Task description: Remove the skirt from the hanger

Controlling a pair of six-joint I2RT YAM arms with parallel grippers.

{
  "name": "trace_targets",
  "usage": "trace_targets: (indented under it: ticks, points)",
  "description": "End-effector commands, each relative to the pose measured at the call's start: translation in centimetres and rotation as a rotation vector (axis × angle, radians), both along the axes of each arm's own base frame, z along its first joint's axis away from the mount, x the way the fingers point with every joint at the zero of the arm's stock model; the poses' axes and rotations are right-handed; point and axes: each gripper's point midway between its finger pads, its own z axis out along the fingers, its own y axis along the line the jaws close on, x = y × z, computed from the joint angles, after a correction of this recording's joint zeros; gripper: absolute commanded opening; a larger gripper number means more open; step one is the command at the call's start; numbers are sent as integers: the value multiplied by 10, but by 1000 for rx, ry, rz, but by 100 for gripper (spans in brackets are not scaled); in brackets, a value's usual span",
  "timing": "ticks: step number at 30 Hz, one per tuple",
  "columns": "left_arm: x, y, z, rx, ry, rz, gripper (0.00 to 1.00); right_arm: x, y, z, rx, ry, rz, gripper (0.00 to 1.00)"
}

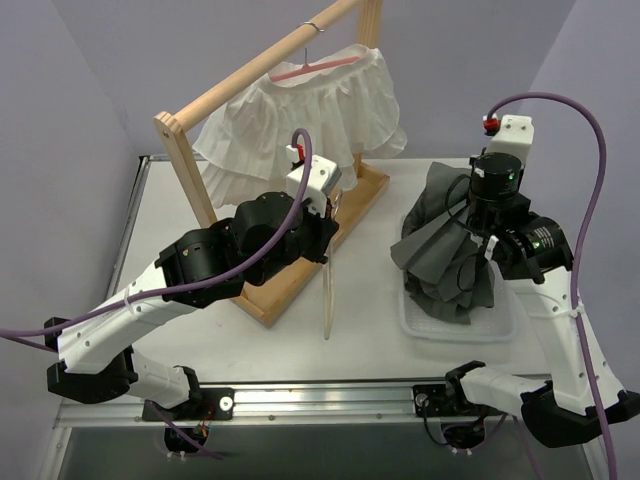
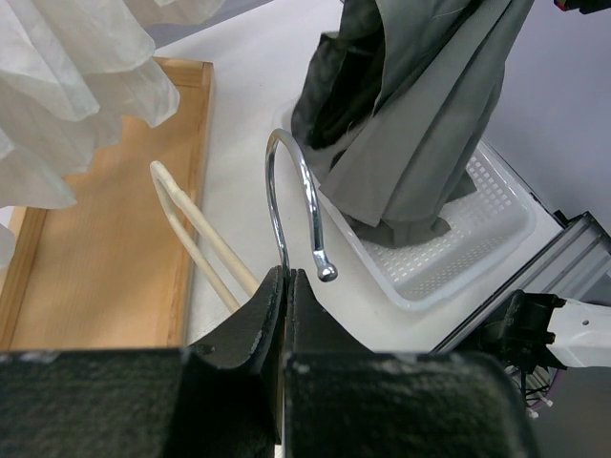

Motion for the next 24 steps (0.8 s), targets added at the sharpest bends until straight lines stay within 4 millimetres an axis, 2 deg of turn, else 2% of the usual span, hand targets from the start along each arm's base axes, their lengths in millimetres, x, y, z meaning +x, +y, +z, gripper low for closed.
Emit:
trace_targets:
  ticks: [1,5,7,12,13,14,15,16,18,20,24]
  points:
    - [-4,-8,15,-70,-17,-31,2,-5,-16,-4,27,7,-80,0]
    - [-4,-8,15,-67,-20,-35,2,-14,-19,-11,42,28,-78,0]
    - [-5,-9,15,-69,-20,-40,2,-15,-14,-21,47,71,-48,0]
    - [-12,-21,15,-87,-23,-109,2,-23,-10,-71,69,200,-51,0]
    - [-16,-25,15,-90,-24,-147,2,-26,-10,-87,69,236,-65,5]
    - [-19,-26,17,-95,-29,-167,2,-28,-13,-91,60,251,-84,33]
    - [-21,-29,18,-105,-35,-190,2,-33,-15,-96,54,278,-93,53]
    - [-26,-31,20,-106,-42,-227,2,-35,-16,-93,59,273,-93,79]
    - [-30,-32,23,-113,-49,-255,2,-37,-14,-87,66,266,-72,100]
    - [-36,-32,26,-116,-58,-292,2,-36,-11,-77,74,248,-52,100]
    - [-48,-29,34,-146,-67,-358,2,-23,24,-64,158,227,145,100]
